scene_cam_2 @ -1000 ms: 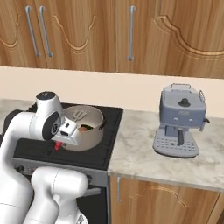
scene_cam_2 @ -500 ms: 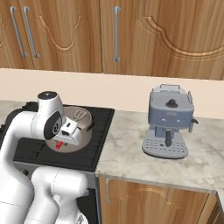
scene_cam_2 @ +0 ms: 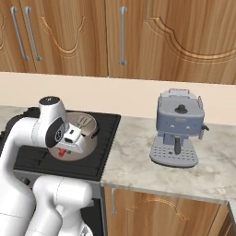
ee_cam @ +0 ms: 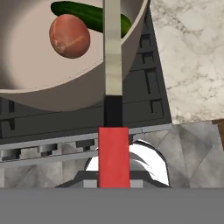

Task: Put the cucumber and onion in the pot. Retrieve the spatula and lightly stir the vegetables in the pot.

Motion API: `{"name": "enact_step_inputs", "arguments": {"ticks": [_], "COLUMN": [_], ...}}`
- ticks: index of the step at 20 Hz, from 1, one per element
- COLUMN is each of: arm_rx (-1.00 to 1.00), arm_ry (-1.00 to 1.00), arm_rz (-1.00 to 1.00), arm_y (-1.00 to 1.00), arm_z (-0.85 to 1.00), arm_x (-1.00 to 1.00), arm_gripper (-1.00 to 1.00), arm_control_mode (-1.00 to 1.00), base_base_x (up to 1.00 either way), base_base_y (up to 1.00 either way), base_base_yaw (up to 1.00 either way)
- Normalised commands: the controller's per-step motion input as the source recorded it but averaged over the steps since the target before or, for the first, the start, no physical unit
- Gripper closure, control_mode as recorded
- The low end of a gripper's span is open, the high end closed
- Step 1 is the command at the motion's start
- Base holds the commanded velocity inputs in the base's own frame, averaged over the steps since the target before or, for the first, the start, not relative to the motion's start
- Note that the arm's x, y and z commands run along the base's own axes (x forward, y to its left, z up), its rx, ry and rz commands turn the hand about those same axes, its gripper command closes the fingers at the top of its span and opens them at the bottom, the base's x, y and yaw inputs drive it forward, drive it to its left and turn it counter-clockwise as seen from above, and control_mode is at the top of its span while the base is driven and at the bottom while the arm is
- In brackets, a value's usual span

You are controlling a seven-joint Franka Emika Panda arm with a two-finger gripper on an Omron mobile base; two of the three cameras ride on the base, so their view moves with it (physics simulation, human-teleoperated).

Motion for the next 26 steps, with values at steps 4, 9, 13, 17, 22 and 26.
{"name": "enact_step_inputs", "arguments": {"ticks": [4, 9, 13, 17, 22, 26], "arm_rx": [-0.01, -0.15, -0.28, -0.40, -0.32, 0.00], "arm_ry": [0.03, 0.16, 0.13, 0.31, 0.33, 0.13], "arm_rz": [0.02, 0.07, 0.13, 0.17, 0.24, 0.15], "arm_y": [0.00, 0.00, 0.00, 0.00, -0.12, -0.33], "arm_z": [0.03, 0.36, 0.40, 0.26, 0.00, 0.22], "arm_x": [0.19, 0.38, 0.32, 0.21, 0.15, 0.01], "arm_gripper": [1.00, 1.00, 1.00, 1.00, 1.00, 1.00], "arm_control_mode": [-1.00, -1.00, -1.00, -1.00, -1.00, -1.00], "base_base_x": [0.00, 0.00, 0.00, 0.00, 0.00, 0.00], "base_base_y": [0.00, 0.00, 0.00, 0.00, 0.00, 0.00], "base_base_yaw": [0.00, 0.00, 0.00, 0.00, 0.00, 0.00]}}
